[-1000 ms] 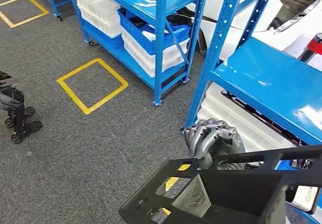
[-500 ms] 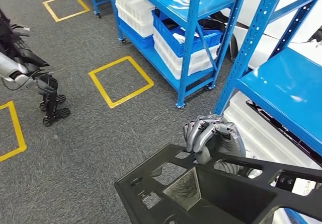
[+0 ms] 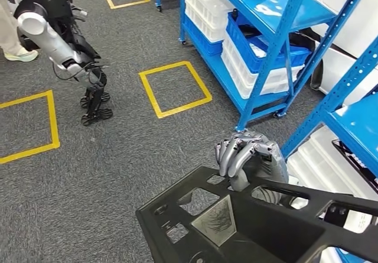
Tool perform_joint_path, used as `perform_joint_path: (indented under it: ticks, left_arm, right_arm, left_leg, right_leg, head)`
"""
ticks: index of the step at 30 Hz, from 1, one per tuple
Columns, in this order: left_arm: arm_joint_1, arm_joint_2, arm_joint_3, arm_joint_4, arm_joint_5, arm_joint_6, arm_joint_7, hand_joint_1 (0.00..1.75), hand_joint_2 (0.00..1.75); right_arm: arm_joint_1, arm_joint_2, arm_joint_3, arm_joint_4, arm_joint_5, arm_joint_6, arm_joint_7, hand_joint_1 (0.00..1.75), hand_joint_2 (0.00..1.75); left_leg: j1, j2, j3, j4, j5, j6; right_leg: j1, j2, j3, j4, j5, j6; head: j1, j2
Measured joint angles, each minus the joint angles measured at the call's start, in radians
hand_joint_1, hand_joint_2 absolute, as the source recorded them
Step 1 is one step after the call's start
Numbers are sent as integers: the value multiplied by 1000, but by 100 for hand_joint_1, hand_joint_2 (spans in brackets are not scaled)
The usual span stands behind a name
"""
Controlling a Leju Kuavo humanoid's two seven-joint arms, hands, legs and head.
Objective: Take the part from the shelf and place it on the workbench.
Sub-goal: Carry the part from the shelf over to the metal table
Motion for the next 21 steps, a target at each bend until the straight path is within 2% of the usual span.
perform_joint_path:
  ticks: [1,2,3,4,5,6,8,9,10,12,13,14,16,18,19,20,21]
  left_arm:
    - [-3,-1,0,0,0,0,-1,0,175]
    - [-6,-2,0,0,0,0,-2,0,175]
    - [-7,-2,0,0,0,0,-3,0,175]
    - [-7,-3,0,0,0,0,-4,0,175]
    - [-6,-3,0,0,0,0,-5,0,175]
    - [-6,-3,0,0,0,0,-6,0,175]
    - [-7,-5,0,0,0,-4,-10,0,175]
    - [-9,-6,-1,0,0,-7,-11,0,175]
    - [-9,-7,-2,0,0,-12,-13,0,175]
    - [-11,-6,-7,0,0,-18,-15,0,175]
    - [-11,-6,-10,0,0,-20,-16,0,175]
    - [-13,-5,-13,0,0,-20,-17,0,175]
    - [-19,-3,-21,0,0,-24,-19,0,175]
    - [-24,-3,-29,-1,0,-29,-22,0,175]
    - [-24,-4,-32,-1,0,-31,-23,0,175]
    - [-24,-4,-35,-2,0,-32,-24,0,175]
    - [-23,-3,-37,-2,0,-31,-25,0,175]
  right_arm:
    - [1,-1,0,1,0,-1,0,175,175]
    - [3,-1,0,1,0,-1,1,175,175]
    - [4,-2,0,2,0,-2,1,175,175]
    - [6,-2,1,2,0,-2,1,175,175]
    - [6,-2,1,2,0,-1,1,175,175]
    - [6,-2,1,2,1,0,3,175,175]
    - [-2,0,4,3,5,2,21,175,175]
    - [-12,3,7,7,9,0,36,175,175]
    - [-28,10,12,16,16,-6,54,175,175]
    - [-68,33,29,45,27,-21,82,175,175]
    - [-86,47,38,61,29,-27,91,175,175]
    - [-101,59,46,76,30,-32,97,175,175]
    - [-125,78,58,105,31,-39,106,175,175]
    - [-144,92,69,136,31,-45,116,175,175]
    - [-152,98,73,151,30,-48,118,175,175]
    - [-159,103,77,165,30,-51,120,175,175]
    - [-166,108,80,177,28,-54,121,175,175]
  left_leg:
    - [-1,-13,0,0,1,4]
    - [-3,-26,-1,0,1,7]
    - [-5,-40,0,0,1,9]
    - [-8,-55,1,1,2,10]
    - [-10,-69,2,1,2,10]
    - [-11,-84,5,1,2,10]
    - [-12,-111,4,2,3,9]
    - [-10,-122,0,3,4,6]
    - [-8,-133,-6,4,7,2]
    - [-3,-147,-15,3,12,-9]
    - [-4,-134,-19,8,8,-14]
    - [-5,-110,-29,27,-6,-20]
    - [-5,-53,-77,127,-61,-32]
    - [6,-33,-137,250,-108,-44]
    - [11,-29,-149,273,-109,-50]
    - [17,-24,-139,256,-91,-54]
    - [21,-15,-110,201,-58,-58]
  right_leg:
    - [1,25,-33,70,-34,-2]
    - [2,35,-68,143,-62,-4]
    - [4,39,-96,195,-74,-6]
    - [6,41,-108,210,-65,-9]
    - [7,45,-100,181,-35,-14]
    - [9,57,-76,118,8,-20]
    - [10,108,-24,-12,79,-34]
    - [10,127,-10,-50,95,-37]
    - [11,137,-6,-65,97,-39]
    - [12,117,-6,-77,100,-41]
    - [10,104,-3,-82,103,-45]
    - [8,89,0,-88,105,-49]
    - [7,56,4,-95,108,-53]
    - [7,24,4,-95,107,-53]
    - [7,9,4,-95,105,-52]
    - [7,-5,6,-94,103,-49]
    - [6,-18,8,-94,101,-45]
  head:
    - [0,0]
    - [0,0]
    - [0,0]
    - [0,0]
    - [0,0]
    - [0,0]
    - [0,0]
    - [0,0]
    - [1,0]
    - [2,0]
    - [1,0]
    - [1,0]
    - [1,0]
    - [1,0]
    - [1,0]
    - [1,0]
    - [1,0]
